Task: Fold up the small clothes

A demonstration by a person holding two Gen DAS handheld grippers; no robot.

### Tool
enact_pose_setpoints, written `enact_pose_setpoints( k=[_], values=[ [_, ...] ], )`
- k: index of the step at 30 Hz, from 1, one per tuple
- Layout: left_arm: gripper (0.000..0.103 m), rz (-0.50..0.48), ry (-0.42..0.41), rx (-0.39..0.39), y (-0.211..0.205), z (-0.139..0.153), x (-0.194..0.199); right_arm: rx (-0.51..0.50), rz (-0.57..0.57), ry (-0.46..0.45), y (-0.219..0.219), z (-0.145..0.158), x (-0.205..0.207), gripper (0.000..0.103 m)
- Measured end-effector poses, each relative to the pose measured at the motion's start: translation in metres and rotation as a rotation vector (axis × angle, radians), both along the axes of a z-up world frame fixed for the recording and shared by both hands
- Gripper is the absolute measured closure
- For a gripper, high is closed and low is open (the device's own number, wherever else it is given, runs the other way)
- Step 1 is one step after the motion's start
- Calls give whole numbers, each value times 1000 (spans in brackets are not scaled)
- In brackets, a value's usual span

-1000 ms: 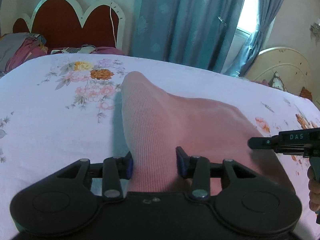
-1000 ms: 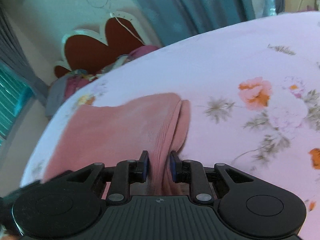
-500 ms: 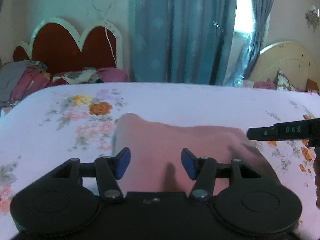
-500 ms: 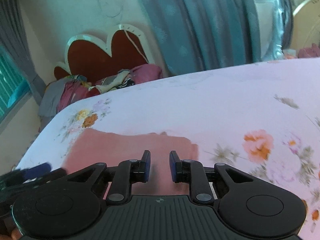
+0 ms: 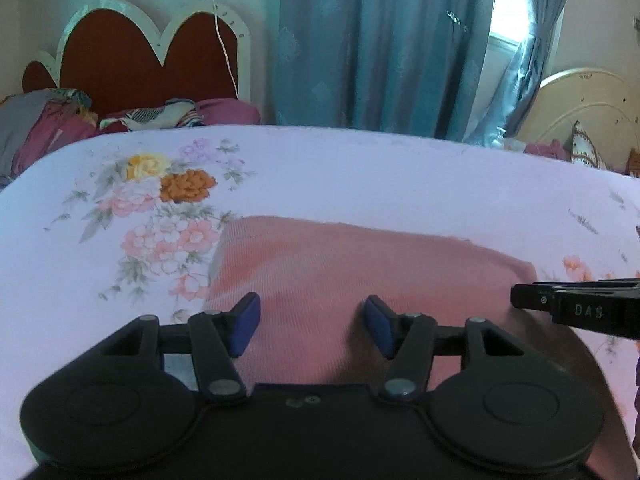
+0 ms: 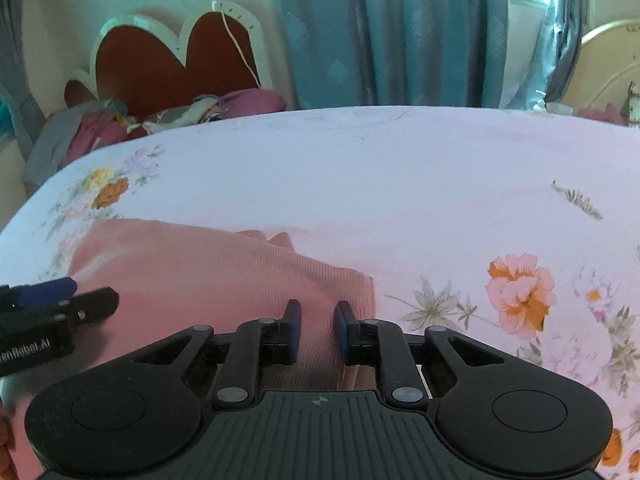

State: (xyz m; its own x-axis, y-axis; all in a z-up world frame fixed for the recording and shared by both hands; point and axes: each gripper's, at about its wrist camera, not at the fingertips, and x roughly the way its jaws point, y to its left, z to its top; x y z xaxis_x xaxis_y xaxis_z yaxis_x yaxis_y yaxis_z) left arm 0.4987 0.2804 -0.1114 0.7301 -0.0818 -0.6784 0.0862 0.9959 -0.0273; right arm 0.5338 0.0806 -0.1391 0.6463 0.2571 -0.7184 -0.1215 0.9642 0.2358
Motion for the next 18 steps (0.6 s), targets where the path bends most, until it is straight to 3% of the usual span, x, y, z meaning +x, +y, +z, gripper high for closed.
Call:
enact_pose_setpoints(
  k=[3, 9, 14, 18],
  values=[
    [44, -32, -41, 23, 1, 14, -24, 66, 8, -27, -12, 18, -20, 86],
    [42, -89, -86, 86, 2, 24, -88, 39, 111, -87, -9, 39, -87, 86],
    [41, -76, -61, 105, 3, 15, -130, -32, 136, -82, -6, 27, -135, 86],
    [38, -68, -22, 105, 0, 0, -138, -112, 122, -37, -5, 3, -146, 85]
  ],
)
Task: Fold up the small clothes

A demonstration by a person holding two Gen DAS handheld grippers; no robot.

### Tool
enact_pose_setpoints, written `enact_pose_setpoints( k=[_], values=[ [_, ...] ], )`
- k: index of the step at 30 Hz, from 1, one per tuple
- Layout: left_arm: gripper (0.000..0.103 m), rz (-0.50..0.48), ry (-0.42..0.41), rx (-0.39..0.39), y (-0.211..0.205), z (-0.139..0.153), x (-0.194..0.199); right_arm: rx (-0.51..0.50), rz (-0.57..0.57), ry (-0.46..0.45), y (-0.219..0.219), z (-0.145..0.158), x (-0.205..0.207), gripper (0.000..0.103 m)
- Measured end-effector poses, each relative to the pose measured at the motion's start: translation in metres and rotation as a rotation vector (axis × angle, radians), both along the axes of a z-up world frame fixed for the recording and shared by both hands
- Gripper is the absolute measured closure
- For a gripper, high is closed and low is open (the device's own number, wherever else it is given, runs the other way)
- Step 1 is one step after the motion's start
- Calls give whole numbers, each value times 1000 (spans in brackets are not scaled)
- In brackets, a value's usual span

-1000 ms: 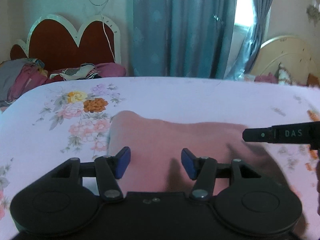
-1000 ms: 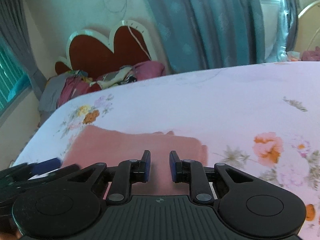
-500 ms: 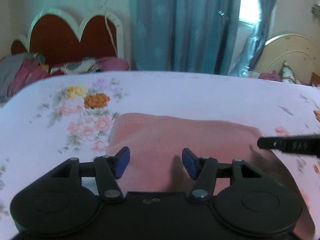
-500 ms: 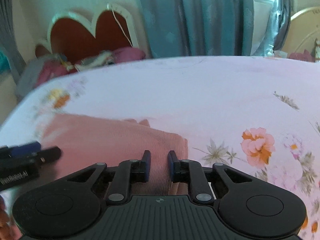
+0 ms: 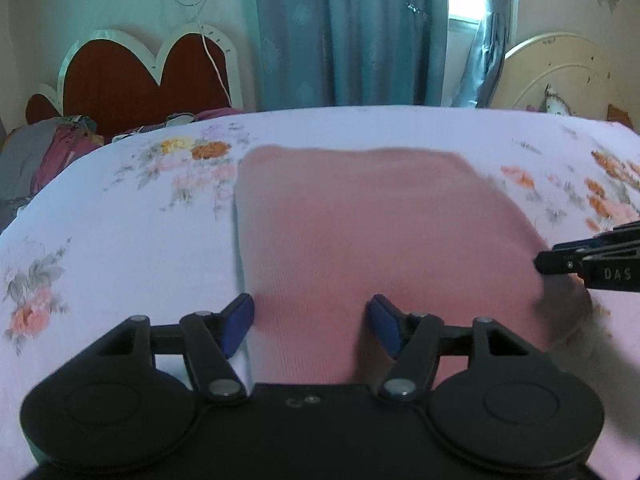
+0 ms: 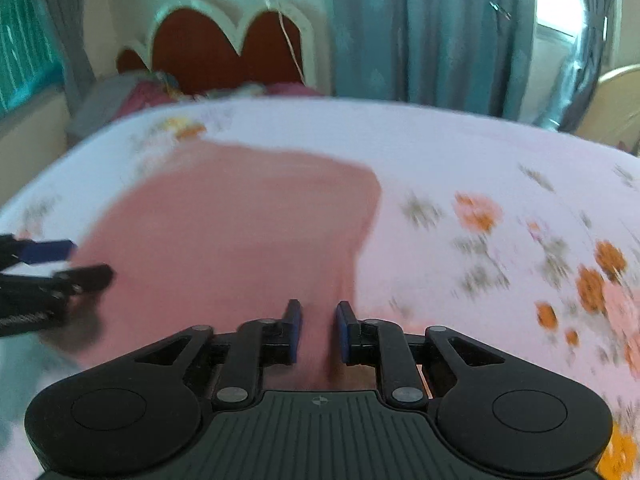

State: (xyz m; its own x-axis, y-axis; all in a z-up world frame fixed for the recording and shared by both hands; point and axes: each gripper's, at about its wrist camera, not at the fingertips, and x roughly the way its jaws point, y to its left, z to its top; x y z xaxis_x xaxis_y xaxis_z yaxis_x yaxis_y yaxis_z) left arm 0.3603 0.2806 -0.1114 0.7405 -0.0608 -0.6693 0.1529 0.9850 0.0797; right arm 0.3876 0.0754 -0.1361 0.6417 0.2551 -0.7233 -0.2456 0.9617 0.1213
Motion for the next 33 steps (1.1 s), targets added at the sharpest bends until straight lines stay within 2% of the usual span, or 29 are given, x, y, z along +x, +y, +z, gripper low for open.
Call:
enact_pose_setpoints(
  k=[3, 7, 9, 11, 13, 17, 19, 23, 24, 26, 27, 30, 33],
  values=[
    [36, 8, 20, 7, -3, 0, 0, 24, -46, 22, -3, -6, 2, 78],
    [33, 28, 58, -42, 1, 2, -4, 60, -69, -1, -1, 6, -17, 78],
    [29, 38, 63, -38, 0, -2, -6, -4, -62, 23, 1, -2, -23, 78],
    [24, 46, 71, -37, -2, -8, -8, 15, -76, 28, -3, -15, -23, 78],
    [19, 57, 66, -36, -2, -12, -9, 36, -119, 40, -6, -18, -19, 64],
    [4, 71, 80, -72, 0, -13, -8, 109, -141, 84, -17, -19, -13, 63],
    [1, 72, 85, -77, 0, -14, -7, 92, -133, 85, -17, -18, -14, 63],
    [0, 104, 131, -51, -5, -16, -4, 39, -126, 76, -8, -14, -14, 62],
    [0, 122, 148, -52, -5, -16, -3, 21, -121, 72, -5, -12, -15, 59],
    [0, 167, 170, -72, -5, -17, -2, -41, -139, 65, 1, -11, -13, 39],
    [0, 198, 186, -90, -3, -17, -2, -58, -143, 71, 1, -9, -12, 24],
    [0, 283, 240, -133, 2, -16, -2, 6, -164, 75, -9, -2, -19, 23],
    [0, 323, 213, -85, -3, -5, -16, 57, -160, 47, -22, 13, -41, 22]
  ],
)
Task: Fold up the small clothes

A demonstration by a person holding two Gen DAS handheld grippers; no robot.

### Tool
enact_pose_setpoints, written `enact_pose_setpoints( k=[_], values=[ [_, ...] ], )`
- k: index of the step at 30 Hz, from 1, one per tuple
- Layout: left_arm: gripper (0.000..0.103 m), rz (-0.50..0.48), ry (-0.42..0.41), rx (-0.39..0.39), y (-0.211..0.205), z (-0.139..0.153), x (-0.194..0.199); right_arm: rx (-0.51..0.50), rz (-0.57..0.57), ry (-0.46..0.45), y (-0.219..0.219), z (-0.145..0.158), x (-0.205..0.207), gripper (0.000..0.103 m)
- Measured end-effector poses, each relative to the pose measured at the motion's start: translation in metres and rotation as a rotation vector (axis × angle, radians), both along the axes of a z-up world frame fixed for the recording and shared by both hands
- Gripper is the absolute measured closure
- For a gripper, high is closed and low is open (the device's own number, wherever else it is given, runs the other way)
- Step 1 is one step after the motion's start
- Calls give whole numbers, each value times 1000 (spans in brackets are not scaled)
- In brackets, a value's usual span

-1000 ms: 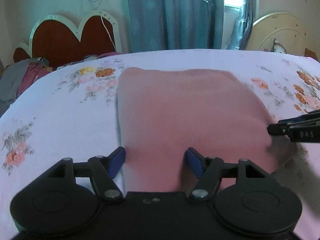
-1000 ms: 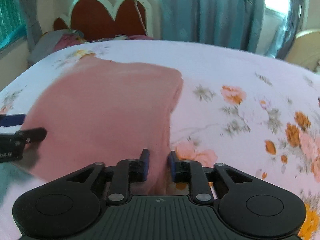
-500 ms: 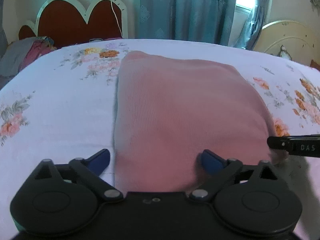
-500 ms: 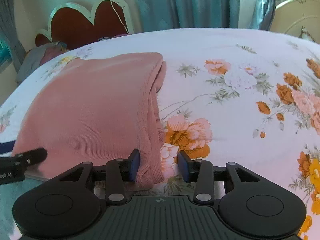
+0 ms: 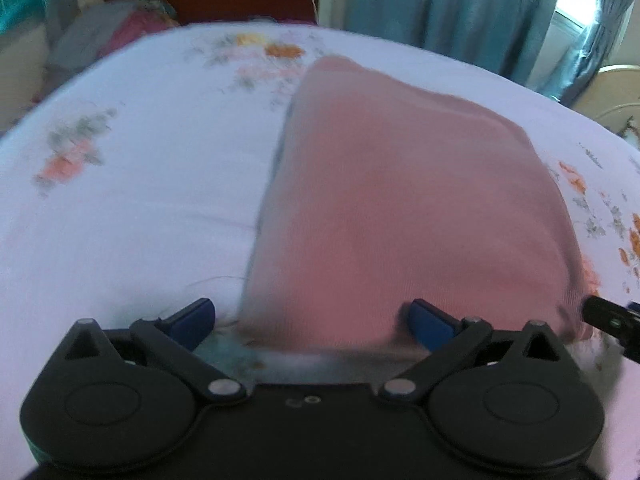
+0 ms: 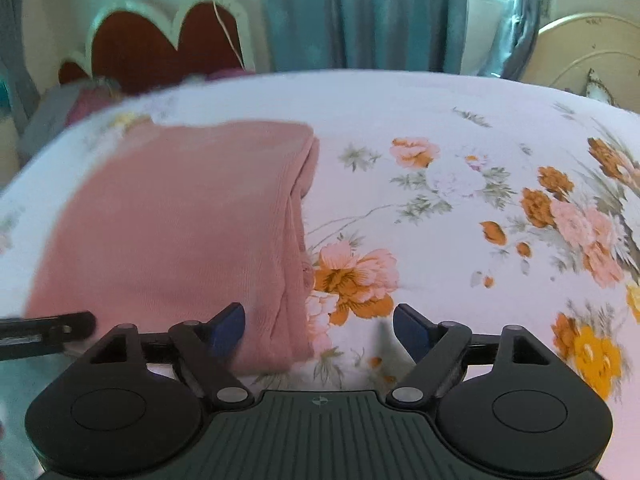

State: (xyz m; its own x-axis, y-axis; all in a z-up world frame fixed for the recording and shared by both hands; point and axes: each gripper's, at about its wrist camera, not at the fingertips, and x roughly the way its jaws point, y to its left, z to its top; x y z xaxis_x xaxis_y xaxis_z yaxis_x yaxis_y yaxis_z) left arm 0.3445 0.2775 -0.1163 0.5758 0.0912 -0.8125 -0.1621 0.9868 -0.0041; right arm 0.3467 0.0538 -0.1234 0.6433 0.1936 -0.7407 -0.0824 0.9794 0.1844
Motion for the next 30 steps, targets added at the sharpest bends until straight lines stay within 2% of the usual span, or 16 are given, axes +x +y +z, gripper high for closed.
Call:
enact_pose_setpoints(
  k=[3, 10, 16, 19, 22, 23, 24, 25, 30],
  values=[
    [0, -19, -65, 74, -12, 18, -28, 14, 37, -28, -6, 14, -25, 22],
    [0, -25, -135, 121, -37, 67, -104, 43, 147, -112, -17, 53, -100, 22],
    [0, -3, -200, 171, -59, 100, -170, 4, 215, -222, -29, 92, -173, 22],
    [0, 11, -239, 195, -69, 117, -207, -12, 213, -274, -37, 109, -207, 22],
    [0, 12, -249, 180, -73, 132, -233, 1, 186, -316, -47, 127, -238, 22],
    [0, 15, -254, 173, -73, 136, -241, 9, 172, -329, -50, 133, -247, 19],
    [0, 21, -265, 167, -73, 141, -249, 15, 152, -345, -54, 138, -255, 7],
    [0, 30, -277, 162, -74, 146, -258, 19, 132, -366, -58, 144, -265, 0],
    [0, 50, -302, 154, -75, 164, -283, 15, 106, -425, -68, 161, -296, 0]
  ],
)
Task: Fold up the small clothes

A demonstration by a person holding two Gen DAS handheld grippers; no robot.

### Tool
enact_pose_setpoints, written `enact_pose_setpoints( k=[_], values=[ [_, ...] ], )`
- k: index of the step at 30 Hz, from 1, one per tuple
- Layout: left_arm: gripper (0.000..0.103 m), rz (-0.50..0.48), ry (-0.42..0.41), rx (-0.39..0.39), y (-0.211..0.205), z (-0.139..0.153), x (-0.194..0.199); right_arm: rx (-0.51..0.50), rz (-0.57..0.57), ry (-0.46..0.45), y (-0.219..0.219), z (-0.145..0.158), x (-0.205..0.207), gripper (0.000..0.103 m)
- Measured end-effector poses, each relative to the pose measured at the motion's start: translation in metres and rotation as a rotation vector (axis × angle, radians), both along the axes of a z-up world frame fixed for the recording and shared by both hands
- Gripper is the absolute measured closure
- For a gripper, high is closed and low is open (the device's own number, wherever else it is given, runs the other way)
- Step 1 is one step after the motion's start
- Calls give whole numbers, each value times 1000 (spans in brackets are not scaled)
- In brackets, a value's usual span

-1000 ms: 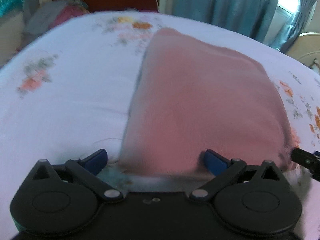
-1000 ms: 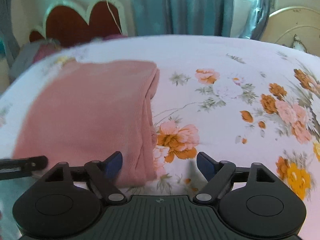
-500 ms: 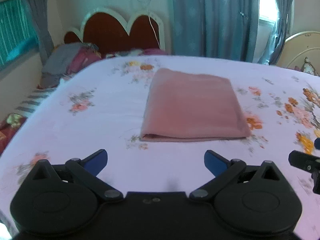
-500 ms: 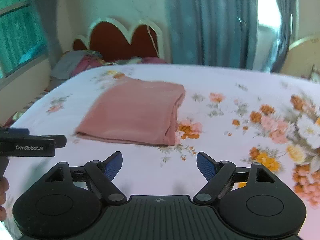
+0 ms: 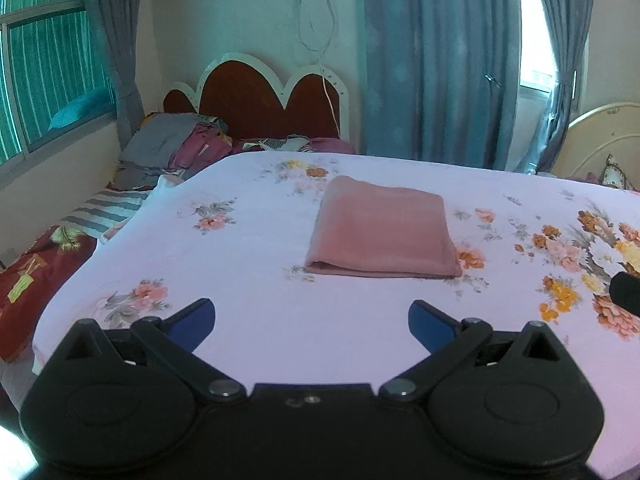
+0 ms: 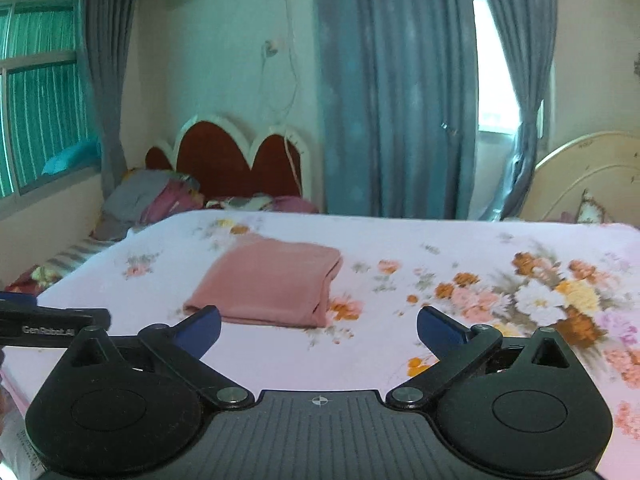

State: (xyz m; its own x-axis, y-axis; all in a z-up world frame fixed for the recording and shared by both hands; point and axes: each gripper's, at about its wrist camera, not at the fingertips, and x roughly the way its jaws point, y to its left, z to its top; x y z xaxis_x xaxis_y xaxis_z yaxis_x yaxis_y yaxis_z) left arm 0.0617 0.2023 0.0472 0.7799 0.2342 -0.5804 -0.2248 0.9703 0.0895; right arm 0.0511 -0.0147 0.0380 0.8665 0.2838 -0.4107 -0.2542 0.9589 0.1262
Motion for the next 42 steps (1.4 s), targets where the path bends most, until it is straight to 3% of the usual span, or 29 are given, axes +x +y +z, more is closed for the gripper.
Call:
enact_pose_setpoints(
  k=[13, 42],
  values=[
    [0, 0, -62, -2, -8, 22, -30, 33, -25, -48, -11, 16, -25, 0],
    [0, 6, -70, 3, -2, 22, -36, 38, 0, -57, -2, 19, -26, 0]
  ],
)
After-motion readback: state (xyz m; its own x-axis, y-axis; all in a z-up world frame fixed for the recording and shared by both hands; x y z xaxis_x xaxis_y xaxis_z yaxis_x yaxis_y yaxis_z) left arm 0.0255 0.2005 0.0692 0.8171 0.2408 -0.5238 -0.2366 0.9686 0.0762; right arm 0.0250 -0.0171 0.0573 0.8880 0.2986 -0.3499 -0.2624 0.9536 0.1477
